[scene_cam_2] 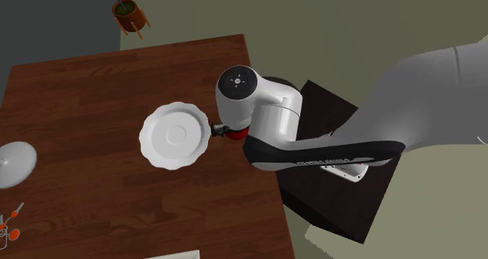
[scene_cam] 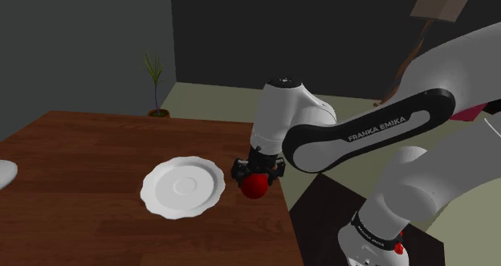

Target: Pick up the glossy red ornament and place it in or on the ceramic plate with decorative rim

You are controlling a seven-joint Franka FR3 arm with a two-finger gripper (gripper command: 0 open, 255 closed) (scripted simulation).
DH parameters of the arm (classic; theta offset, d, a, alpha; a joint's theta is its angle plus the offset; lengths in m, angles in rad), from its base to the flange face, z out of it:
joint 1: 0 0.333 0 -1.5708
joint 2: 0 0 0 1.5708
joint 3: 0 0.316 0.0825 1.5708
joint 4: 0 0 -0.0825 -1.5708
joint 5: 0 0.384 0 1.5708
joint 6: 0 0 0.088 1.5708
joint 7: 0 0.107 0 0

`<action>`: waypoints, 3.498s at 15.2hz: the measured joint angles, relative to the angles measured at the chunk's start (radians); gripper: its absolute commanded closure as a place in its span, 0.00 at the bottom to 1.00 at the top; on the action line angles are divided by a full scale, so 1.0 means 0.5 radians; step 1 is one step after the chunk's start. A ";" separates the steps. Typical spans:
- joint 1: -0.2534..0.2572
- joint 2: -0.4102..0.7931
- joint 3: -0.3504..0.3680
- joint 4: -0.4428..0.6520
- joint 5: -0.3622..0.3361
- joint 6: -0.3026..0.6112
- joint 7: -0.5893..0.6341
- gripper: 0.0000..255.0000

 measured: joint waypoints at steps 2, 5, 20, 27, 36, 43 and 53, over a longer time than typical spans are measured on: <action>0.008 -0.005 0.003 -0.010 -0.001 0.008 0.004 1.00; 0.008 -0.004 0.004 -0.017 -0.003 0.023 0.004 1.00; 0.057 -0.165 -0.119 0.155 0.057 -0.236 -0.010 1.00; -0.027 0.454 -0.734 0.529 0.515 -0.755 -0.604 0.00; -0.438 1.933 -1.075 1.357 1.139 -2.109 -1.131 0.00; -0.403 1.870 -1.083 1.270 1.186 -1.948 -1.128 0.00; -0.427 1.897 -1.051 1.299 1.193 -1.969 -1.052 1.00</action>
